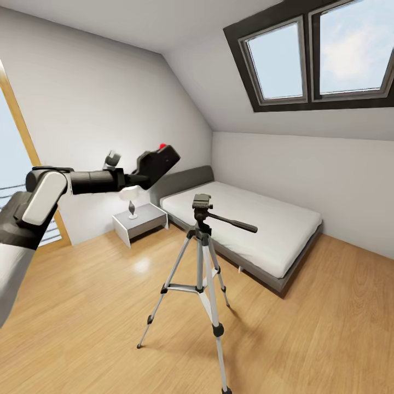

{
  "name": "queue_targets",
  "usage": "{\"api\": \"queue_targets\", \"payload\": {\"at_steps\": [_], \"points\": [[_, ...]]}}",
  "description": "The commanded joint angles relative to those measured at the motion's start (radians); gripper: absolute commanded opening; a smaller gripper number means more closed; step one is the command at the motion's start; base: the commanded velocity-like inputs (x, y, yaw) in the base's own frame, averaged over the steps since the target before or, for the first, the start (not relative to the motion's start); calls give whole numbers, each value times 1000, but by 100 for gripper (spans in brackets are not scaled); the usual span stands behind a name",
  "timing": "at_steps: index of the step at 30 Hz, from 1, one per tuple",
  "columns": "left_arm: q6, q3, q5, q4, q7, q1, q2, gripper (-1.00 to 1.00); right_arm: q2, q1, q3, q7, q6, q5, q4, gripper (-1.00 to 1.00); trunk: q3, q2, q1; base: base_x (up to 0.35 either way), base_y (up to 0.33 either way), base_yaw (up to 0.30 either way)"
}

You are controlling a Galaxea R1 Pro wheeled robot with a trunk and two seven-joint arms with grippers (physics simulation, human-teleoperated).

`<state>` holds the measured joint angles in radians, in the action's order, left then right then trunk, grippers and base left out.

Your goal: Attach the digital camera to the camera tripod in the bedroom.

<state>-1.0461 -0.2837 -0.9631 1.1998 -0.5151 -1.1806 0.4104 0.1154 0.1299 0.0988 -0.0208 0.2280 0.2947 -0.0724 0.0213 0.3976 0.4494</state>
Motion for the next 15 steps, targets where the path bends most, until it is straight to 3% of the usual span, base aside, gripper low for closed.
{"api": "queue_targets", "payload": {"at_steps": [1,4,5,8,9,11,15], "points": [[-1,-1,11,-29,-8,-24,-21,-100,0,2,8,-2,7,9,-4,100,2,2,1,0,0,0],[-1,-2,33,-62,-4,-58,-52,-100,0,2,9,-2,7,9,-4,100,2,2,1,0,0,0],[-1,-3,95,-89,8,-93,-93,-100,-1,2,9,-2,8,9,-4,100,2,2,1,0,0,0],[-1,-3,161,-104,14,-117,-123,-100,0,2,9,-2,8,9,-4,100,2,2,1,0,0,0],[-1,-3,204,-121,17,-139,-144,-100,-1,2,9,-2,8,9,-4,100,2,2,1,0,0,0],[-1,-3,251,-160,19,-177,-176,-100,0,2,9,-2,8,9,-4,100,2,2,1,0,0,0],[-1,-3,287,-247,20,-242,-233,-100,-1,2,10,-2,8,9,-4,100,2,2,1,0,0,0]]}}
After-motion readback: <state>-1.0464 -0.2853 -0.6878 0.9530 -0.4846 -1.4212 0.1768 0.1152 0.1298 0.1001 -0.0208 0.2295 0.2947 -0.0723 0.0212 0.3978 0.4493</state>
